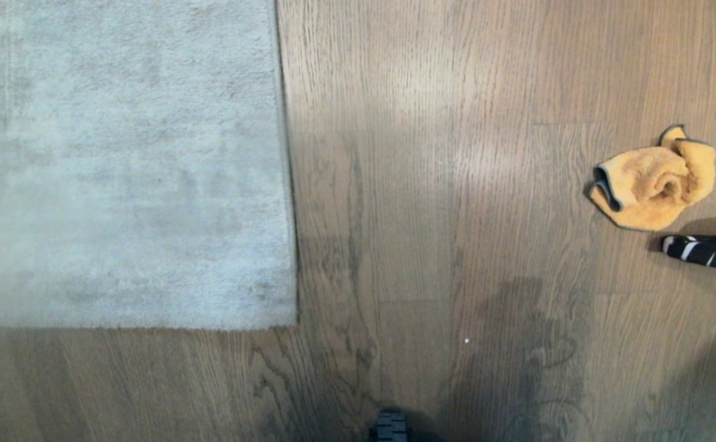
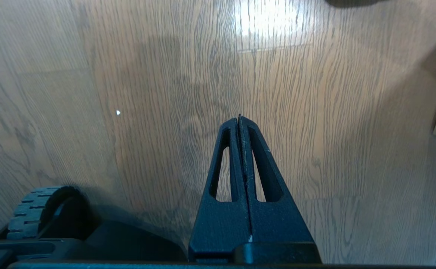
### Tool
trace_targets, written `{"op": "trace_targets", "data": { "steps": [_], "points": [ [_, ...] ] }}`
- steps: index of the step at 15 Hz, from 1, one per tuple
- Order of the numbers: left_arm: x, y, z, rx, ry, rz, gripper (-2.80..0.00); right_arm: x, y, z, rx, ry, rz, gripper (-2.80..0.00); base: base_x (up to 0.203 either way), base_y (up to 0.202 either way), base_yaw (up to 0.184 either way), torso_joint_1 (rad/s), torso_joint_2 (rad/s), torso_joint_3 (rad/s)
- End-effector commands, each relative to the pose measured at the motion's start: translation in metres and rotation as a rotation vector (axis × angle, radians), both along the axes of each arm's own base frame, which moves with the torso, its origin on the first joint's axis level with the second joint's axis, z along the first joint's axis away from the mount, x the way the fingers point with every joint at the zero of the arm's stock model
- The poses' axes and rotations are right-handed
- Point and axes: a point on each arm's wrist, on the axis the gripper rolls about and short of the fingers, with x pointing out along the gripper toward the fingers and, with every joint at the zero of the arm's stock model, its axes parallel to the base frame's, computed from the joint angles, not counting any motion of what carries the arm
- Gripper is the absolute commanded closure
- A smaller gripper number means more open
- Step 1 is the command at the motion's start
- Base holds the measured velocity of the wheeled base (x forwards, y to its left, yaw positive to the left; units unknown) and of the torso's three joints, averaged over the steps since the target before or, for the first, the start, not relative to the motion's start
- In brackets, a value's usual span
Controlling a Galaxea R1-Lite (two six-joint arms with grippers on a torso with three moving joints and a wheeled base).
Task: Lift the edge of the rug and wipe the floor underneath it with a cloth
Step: Pick up the rag
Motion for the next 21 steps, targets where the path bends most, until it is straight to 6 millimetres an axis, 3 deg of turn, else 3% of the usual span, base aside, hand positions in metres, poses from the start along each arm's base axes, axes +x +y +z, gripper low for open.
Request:
{"op": "trace_targets", "data": {
  "steps": [1,21],
  "points": [
    [0.0,0.0001,-0.0001,-0.001,0.001,0.002,0.0,0.0001,0.0,-0.0002,0.0,0.003,0.0,0.0,0.0,0.0,0.0,-0.002,0.0,-0.203],
    [0.0,0.0001,-0.0001,-0.001,0.001,0.005,0.0,0.0001,0.0,0.0,0.0,0.001,0.0,0.0,0.0,0.0,0.0,0.0,0.0,-0.019]
  ]
}}
